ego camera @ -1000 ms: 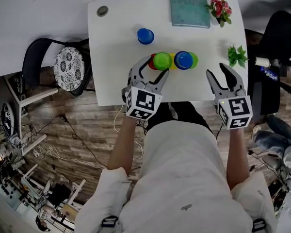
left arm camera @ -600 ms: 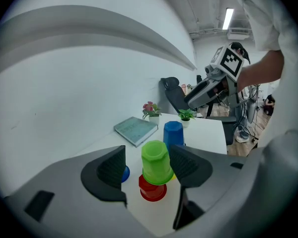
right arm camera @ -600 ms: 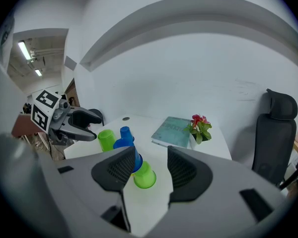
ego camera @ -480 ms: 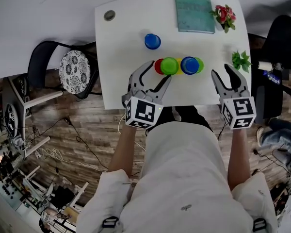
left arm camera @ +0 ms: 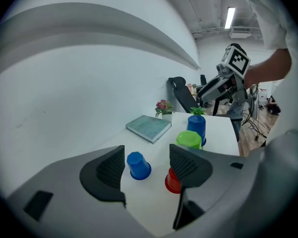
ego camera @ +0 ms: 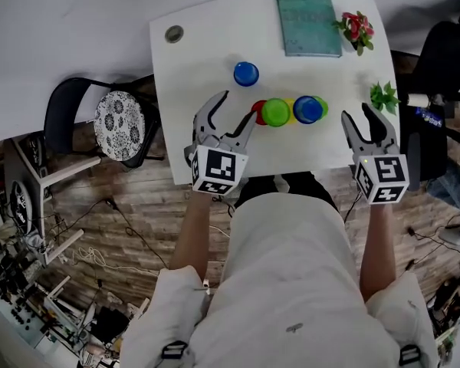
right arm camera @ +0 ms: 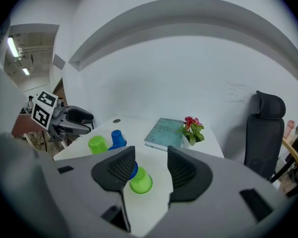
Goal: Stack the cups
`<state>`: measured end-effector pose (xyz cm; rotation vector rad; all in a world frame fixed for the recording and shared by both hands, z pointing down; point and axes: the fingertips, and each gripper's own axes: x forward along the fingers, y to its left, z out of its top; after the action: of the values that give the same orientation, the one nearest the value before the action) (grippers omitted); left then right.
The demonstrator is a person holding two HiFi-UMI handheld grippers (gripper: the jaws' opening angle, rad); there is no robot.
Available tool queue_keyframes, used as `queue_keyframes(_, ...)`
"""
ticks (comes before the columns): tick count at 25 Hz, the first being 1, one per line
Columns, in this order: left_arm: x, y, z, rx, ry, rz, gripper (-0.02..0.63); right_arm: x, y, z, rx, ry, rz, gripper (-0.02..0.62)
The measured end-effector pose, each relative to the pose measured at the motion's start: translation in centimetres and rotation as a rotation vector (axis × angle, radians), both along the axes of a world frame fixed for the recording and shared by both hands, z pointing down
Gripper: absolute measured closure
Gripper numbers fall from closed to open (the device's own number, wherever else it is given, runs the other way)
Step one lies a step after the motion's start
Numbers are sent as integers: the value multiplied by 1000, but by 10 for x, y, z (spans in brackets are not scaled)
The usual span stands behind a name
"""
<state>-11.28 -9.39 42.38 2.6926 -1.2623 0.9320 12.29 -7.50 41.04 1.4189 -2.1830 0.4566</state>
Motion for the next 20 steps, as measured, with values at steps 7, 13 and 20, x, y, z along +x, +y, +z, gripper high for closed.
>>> queue_keyframes(7, -13, -35, 34, -65, 26, -7, 327, -5, 10, 5, -38, 29, 60, 387)
queue_keyframes(13, -13, -58, 62, -117, 48, 11, 325, -1, 19, 9, -64, 52, 121, 387)
queue_keyframes(20, -10, -78, 85, -189, 132, -2, 325, -3, 28, 12, -87, 58, 169, 387)
